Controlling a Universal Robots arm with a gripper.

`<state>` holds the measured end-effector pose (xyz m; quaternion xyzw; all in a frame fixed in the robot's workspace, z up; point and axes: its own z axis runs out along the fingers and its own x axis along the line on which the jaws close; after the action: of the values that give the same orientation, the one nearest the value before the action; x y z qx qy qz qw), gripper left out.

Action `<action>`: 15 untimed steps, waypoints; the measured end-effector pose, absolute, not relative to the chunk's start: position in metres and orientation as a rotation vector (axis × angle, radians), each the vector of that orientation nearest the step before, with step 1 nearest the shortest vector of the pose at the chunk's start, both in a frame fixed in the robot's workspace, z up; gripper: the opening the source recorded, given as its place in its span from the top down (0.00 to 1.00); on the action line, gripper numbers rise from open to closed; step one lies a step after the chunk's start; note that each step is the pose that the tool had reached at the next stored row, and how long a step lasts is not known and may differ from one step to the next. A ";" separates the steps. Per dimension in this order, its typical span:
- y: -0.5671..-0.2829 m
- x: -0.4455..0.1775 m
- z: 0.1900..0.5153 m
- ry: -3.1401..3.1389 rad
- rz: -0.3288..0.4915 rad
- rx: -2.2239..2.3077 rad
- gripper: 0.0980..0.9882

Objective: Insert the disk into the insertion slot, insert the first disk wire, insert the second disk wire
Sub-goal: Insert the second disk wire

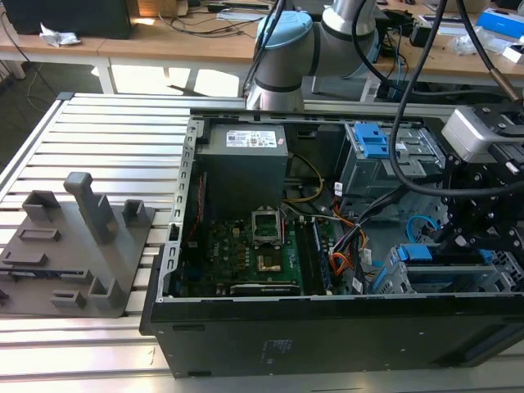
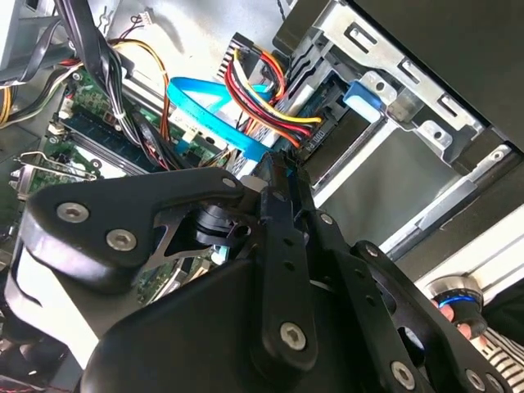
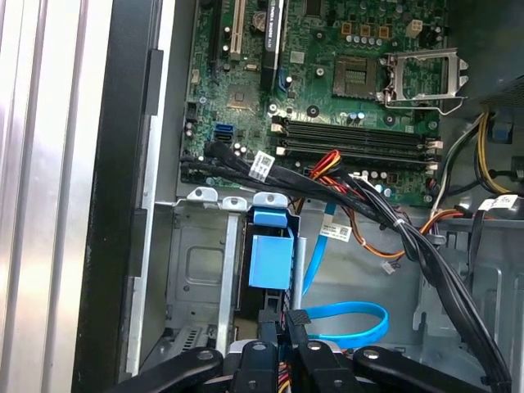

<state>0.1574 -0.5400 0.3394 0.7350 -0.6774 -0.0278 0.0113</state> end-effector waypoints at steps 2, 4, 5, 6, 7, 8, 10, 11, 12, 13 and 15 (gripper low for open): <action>-0.540 0.157 0.338 -2.113 -0.087 2.293 0.93; -0.541 0.157 0.338 -2.113 -0.087 2.293 0.93; -0.541 0.157 0.337 -2.114 -0.088 2.294 0.93; -0.541 0.157 0.337 -2.114 -0.088 2.293 0.93; -0.541 0.157 0.337 -2.113 -0.087 2.293 0.93; -0.541 0.157 0.337 -2.113 -0.087 2.293 0.93; -0.541 0.158 0.337 -2.113 -0.087 2.293 0.93; -0.541 0.158 0.336 -2.113 -0.087 2.293 0.93; -0.541 0.158 0.336 -2.113 -0.088 2.293 0.93; -0.541 0.158 0.336 -2.113 -0.087 2.293 0.93; -0.541 0.158 0.336 -2.114 -0.088 2.294 0.91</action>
<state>0.1578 -0.5409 0.3361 0.7351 -0.6773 -0.0282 0.0106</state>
